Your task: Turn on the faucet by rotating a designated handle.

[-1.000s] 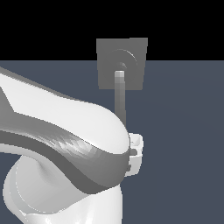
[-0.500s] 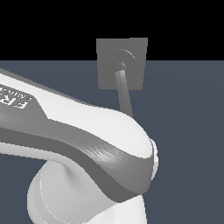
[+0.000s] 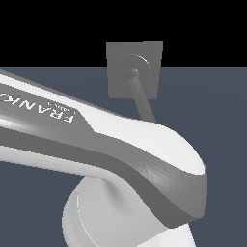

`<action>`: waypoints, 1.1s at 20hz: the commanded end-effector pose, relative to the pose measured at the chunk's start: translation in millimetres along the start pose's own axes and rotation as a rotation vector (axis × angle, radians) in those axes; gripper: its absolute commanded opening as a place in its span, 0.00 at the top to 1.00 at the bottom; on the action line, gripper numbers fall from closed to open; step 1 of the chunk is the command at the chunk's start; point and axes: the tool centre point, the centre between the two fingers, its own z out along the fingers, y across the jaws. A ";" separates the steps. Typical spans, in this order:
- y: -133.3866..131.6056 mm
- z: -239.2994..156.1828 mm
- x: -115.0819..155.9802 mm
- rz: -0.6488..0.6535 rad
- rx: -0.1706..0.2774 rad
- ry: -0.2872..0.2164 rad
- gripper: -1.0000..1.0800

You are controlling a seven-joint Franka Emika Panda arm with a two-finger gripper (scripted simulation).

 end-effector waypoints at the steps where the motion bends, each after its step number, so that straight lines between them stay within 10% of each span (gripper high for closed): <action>1: 17.8 7.2 15.8 -0.004 -0.014 0.037 1.00; 22: 66.3 1.3 62.6 -0.003 -0.015 0.030 1.00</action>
